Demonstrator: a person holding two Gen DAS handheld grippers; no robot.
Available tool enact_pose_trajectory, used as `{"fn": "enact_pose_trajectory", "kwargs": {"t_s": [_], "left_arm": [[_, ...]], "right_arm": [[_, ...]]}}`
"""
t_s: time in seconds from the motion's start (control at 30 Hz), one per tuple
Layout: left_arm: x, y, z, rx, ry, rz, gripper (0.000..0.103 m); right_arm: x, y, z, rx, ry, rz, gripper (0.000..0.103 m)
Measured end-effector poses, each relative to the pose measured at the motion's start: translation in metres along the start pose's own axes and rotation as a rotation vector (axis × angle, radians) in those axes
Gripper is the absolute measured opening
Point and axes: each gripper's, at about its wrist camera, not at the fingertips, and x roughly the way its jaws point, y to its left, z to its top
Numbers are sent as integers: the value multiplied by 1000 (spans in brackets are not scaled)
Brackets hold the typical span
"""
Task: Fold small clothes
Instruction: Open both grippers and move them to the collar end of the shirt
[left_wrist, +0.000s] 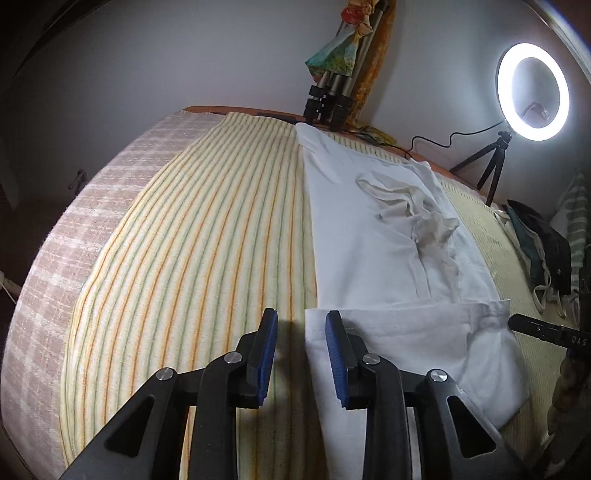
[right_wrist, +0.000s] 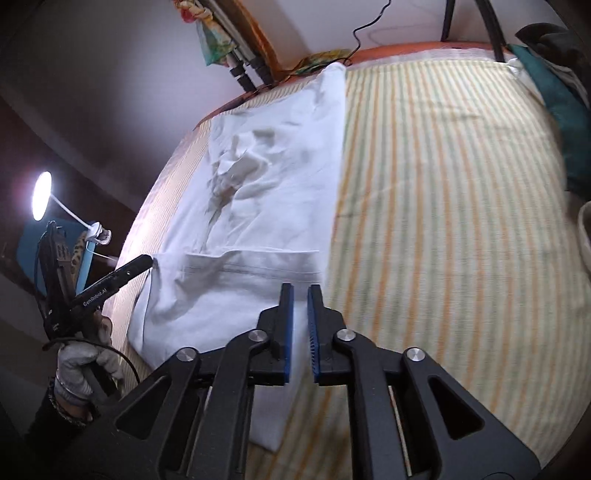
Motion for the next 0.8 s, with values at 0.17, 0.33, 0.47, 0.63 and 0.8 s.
{"fn": "enact_pose_trajectory", "kwargs": {"t_s": [0.17, 0.33, 0.47, 0.63, 0.8], "left_arm": [[-12, 7, 12, 22, -5, -33, 40], [-14, 5, 41, 12, -6, -88, 47], [-8, 0, 67, 27, -15, -112, 50], [15, -7, 100, 56, -10, -110, 51], [45, -9, 126, 81, 10, -110, 48]], "right_arm": [[-23, -6, 15, -23, -24, -12, 28], [-38, -3, 43, -72, -80, -1, 41], [-34, -5, 73, -92, -84, 12, 42], [-16, -14, 108, -81, -81, 15, 42], [8, -25, 136, -39, -81, 35, 42]]}}
